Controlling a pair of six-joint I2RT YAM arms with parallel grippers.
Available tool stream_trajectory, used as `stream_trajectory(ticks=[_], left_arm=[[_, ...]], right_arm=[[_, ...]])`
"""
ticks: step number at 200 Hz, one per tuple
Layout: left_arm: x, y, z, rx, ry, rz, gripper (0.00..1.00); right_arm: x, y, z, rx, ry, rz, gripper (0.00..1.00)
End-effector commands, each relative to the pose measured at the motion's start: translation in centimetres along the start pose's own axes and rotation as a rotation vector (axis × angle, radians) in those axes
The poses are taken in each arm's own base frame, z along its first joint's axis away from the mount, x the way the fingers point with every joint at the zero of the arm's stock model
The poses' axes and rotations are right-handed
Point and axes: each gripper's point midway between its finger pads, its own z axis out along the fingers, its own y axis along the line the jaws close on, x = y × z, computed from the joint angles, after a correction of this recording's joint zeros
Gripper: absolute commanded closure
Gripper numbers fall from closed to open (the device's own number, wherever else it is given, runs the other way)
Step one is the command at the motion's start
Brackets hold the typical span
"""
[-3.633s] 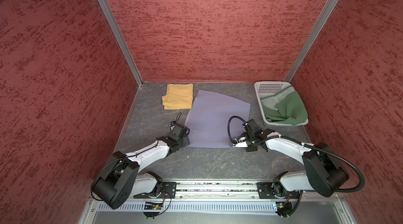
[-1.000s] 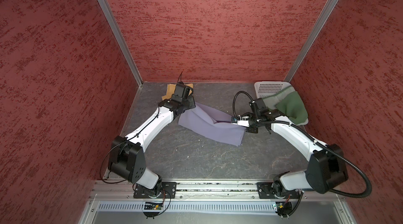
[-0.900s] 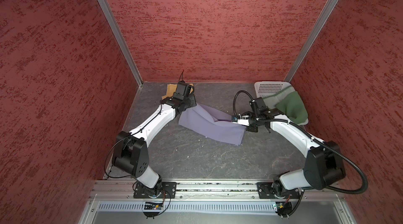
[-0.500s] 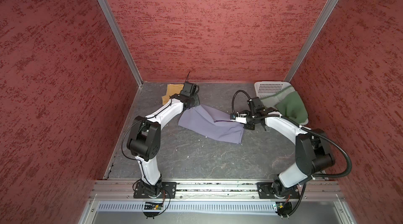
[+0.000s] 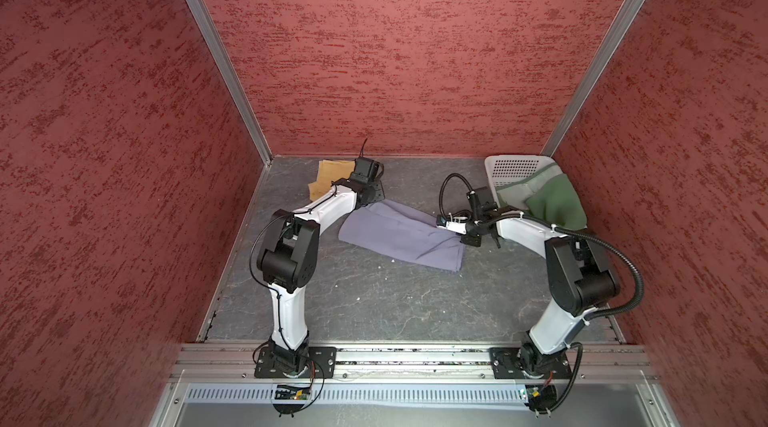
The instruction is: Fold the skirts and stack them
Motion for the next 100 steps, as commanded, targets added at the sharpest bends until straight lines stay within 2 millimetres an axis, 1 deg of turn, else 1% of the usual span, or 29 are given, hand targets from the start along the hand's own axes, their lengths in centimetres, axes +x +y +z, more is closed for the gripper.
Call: stream_trajectory(ticks=[1,9,13,31,49,58,61,65,66,67,68,69,70,72,100], left_arm=[[-0.8,-0.4,0.0,0.013,-0.021,0.003,0.48],[-0.9,-0.4,-0.2,0.012,-0.024,0.005,0.37],[-1.0,-0.4,-0.3,0.013,-0.026,0.007,0.33],[-1.3,-0.4,-0.9,0.013,-0.042,0.020,0.22],[-1.7,-0.7,-1.7,0.021,-0.057,0.037,0.15],[-1.9,-0.9,-2.2,0.027,-0.065,0.048,0.13],[-1.9,-1.0,-2.3,0.028,-0.067,0.053,0.12],[-2.0,-1.1,-2.5,0.030,-0.071,0.059,0.11],[-2.0,-1.1,-2.5,0.031,-0.072,0.061,0.11],[-2.0,-1.1,-2.6,0.032,-0.074,0.063,0.11],[-2.0,-1.2,-2.6,0.033,-0.074,0.065,0.11],[-2.0,-1.2,-2.7,0.034,-0.077,0.067,0.10],[-2.1,-1.3,-2.7,0.035,-0.078,0.069,0.10],[-2.1,-1.3,-2.8,0.035,-0.081,0.072,0.10],[-1.9,-3.0,-4.6,0.075,-0.127,0.162,0.03]], right_arm=[[-0.3,-1.2,-0.2,0.058,-0.019,0.011,0.80],[-0.4,-1.4,-0.4,0.070,-0.025,0.010,0.76],[-0.4,-1.6,-0.6,0.078,-0.026,0.013,0.74],[-1.1,-2.2,-1.4,0.116,-0.055,0.015,0.71],[-1.9,-3.0,-2.7,0.170,-0.098,0.019,0.59],[-2.3,-3.2,-3.4,0.193,-0.121,0.019,0.52],[-2.4,-3.3,-3.6,0.201,-0.130,0.020,0.48],[-2.6,-3.4,-4.0,0.211,-0.139,0.024,0.38],[-2.7,-3.4,-4.0,0.211,-0.142,0.025,0.34],[-2.7,-3.4,-4.1,0.212,-0.143,0.025,0.27],[-2.7,-3.4,-4.2,0.213,-0.146,0.025,0.15],[-2.8,-3.4,-4.2,0.214,-0.149,0.026,0.09],[-2.8,-3.4,-4.3,0.214,-0.152,0.028,0.05],[-2.9,-3.4,-4.5,0.216,-0.157,0.030,0.02],[-4.5,-3.6,-7.3,0.258,-0.257,0.082,0.01]])
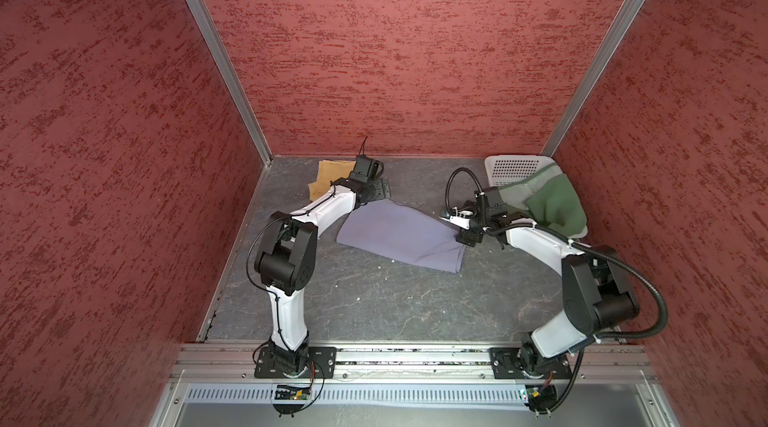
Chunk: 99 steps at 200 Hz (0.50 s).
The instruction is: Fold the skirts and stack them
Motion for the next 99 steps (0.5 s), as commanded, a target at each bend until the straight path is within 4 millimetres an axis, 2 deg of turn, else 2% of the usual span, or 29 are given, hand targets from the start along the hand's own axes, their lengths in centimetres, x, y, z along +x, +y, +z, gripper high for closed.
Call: stream_trajectory(ticks=[1,9,12,29,39,47,55,63,73,99], left_arm=[[-1.4,-2.2,-2.8,0.053,-0.088,0.095,0.03],[-1.2,-2.6,-3.2,0.061,-0.095,0.122,0.01],[-1.1,-2.8,-3.4,0.064,-0.098,0.132,0.00],[-0.1,-3.8,-4.2,0.081,-0.104,0.186,0.01],[0.6,-4.3,-4.6,0.095,-0.103,0.211,0.01],[1.2,-4.6,-5.0,0.106,-0.103,0.225,0.01],[1.9,-4.8,-5.4,0.116,-0.101,0.239,0.01],[2.6,-5.0,-5.8,0.124,-0.099,0.251,0.01],[3.5,-5.3,-6.4,0.139,-0.097,0.266,0.01],[5.8,-5.6,-8.0,0.150,-0.107,0.327,0.01]], right_arm=[[-2.6,-1.5,-2.3,0.070,-0.128,0.057,0.01],[-2.9,-1.4,-2.7,0.073,-0.153,0.082,0.01],[-3.5,-1.7,-3.6,0.095,-0.178,0.087,0.01],[-4.7,-3.1,-5.8,0.182,-0.262,0.221,0.01],[-4.8,-5.2,-7.3,0.278,-0.312,0.450,0.01],[-4.0,-7.2,-8.7,0.373,-0.325,0.682,0.01],[-3.0,-8.2,-9.5,0.421,-0.301,0.860,0.01],[-2.6,-8.3,-9.8,0.407,-0.266,0.943,0.01],[-3.2,-7.6,-9.6,0.332,-0.244,0.972,0.01],[-3.1,-5.4,-8.1,0.195,-0.190,1.103,0.01]])
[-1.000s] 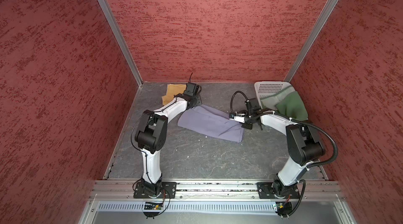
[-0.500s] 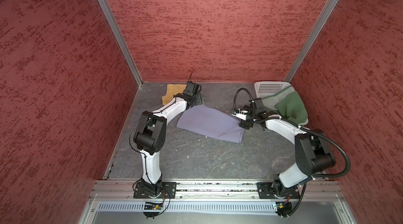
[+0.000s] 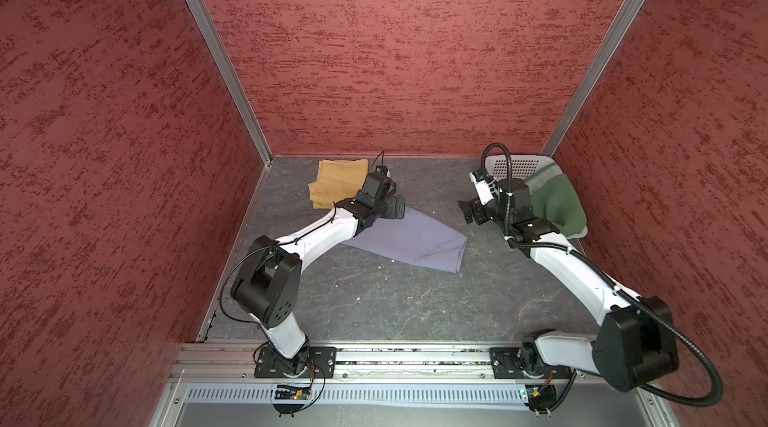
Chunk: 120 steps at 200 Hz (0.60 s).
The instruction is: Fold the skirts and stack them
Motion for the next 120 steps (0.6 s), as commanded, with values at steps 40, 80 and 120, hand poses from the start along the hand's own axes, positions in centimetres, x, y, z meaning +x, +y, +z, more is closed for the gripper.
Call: stream_trajectory(ticks=[40,80,120], left_arm=[[2.6,-2.2,-3.8,0.035,-0.089,0.122,0.01],[3.7,-3.6,-4.5,0.066,-0.109,0.160,0.01],[5.8,-6.9,-4.5,0.111,-0.095,0.356,0.01]], right_arm=[[6.6,3.7,1.9,-0.157,0.257,0.407,0.29],[11.8,5.8,3.8,-0.192,0.405,0.491,0.58],[15.3,5.9,4.9,-0.165,0.500,0.505,0.77]])
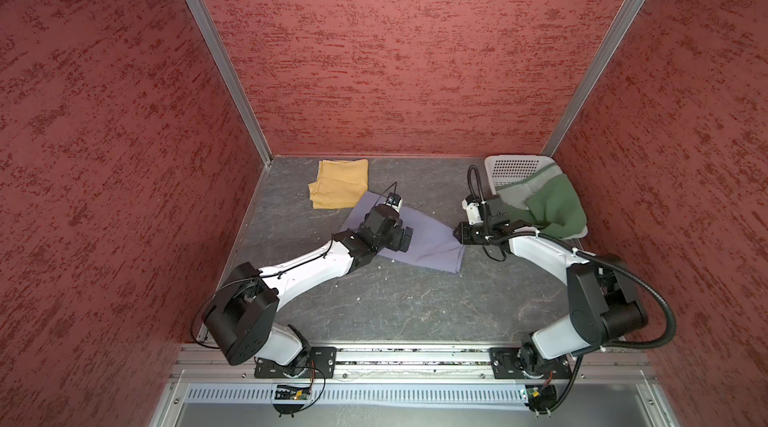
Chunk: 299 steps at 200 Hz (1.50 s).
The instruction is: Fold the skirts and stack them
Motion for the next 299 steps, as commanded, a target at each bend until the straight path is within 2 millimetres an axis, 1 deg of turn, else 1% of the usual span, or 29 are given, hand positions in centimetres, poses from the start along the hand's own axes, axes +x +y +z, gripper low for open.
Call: stream_trajectory(ticks=[1,24,35,70,88,108,127,136,155,164,183,221,232,255,284,299], left_arm=[[-0.2,-2.1,0.0,0.028,-0.033,0.131,0.01],[0.7,-3.8,0.7,0.049,-0.015,0.198,0.01],[1.0,-4.9,0.8,0.071,-0.024,0.249,0.01],[1.6,-9.2,1.1,0.163,-0.096,0.453,0.00],[2.1,-11.5,1.3,0.218,-0.124,0.562,0.01],[3.4,-14.3,1.7,0.284,-0.142,0.685,0.03],[5.3,-16.5,2.2,0.339,-0.119,0.785,0.04],[6.4,-17.4,2.4,0.362,-0.107,0.830,0.05],[7.8,-19.1,2.9,0.390,-0.116,0.901,0.06],[8.3,-19.5,3.2,0.394,-0.119,0.918,0.07],[8.1,-20.1,3.9,0.390,-0.139,0.905,0.09],[8.5,-20.2,5.4,0.361,-0.128,0.906,0.16],[8.5,-20.1,5.8,0.347,-0.131,0.906,0.21],[8.6,-20.0,6.2,0.332,-0.136,0.919,0.25],[9.0,-19.6,6.9,0.320,-0.118,0.932,0.39],[9.3,-19.4,7.3,0.311,-0.105,0.935,0.41]], right_arm=[[0.3,0.2,0.7,-0.008,0.018,0.029,0.77],[0.6,0.0,1.3,-0.004,0.031,0.031,0.80],[0.7,-0.6,1.7,0.026,0.044,0.033,0.80],[1.0,-3.1,2.6,0.164,0.087,0.054,0.85],[1.1,-3.4,2.6,0.185,0.101,0.058,0.86],[1.3,-3.4,2.8,0.183,0.116,0.059,0.87],[1.6,-3.6,3.0,0.191,0.137,0.059,0.88],[1.7,-3.7,3.2,0.195,0.147,0.059,0.88],[1.9,-3.8,3.4,0.199,0.159,0.062,0.90],[2.0,-3.8,3.5,0.197,0.163,0.066,0.91],[2.1,-3.7,3.6,0.187,0.165,0.070,0.92],[2.2,-3.5,3.6,0.177,0.171,0.070,0.94],[2.2,-3.5,3.6,0.175,0.173,0.066,0.95],[2.2,-3.4,3.6,0.172,0.176,0.064,0.95],[2.1,-3.4,3.6,0.167,0.180,0.060,0.97],[2.2,-3.4,3.7,0.167,0.185,0.061,0.97]])
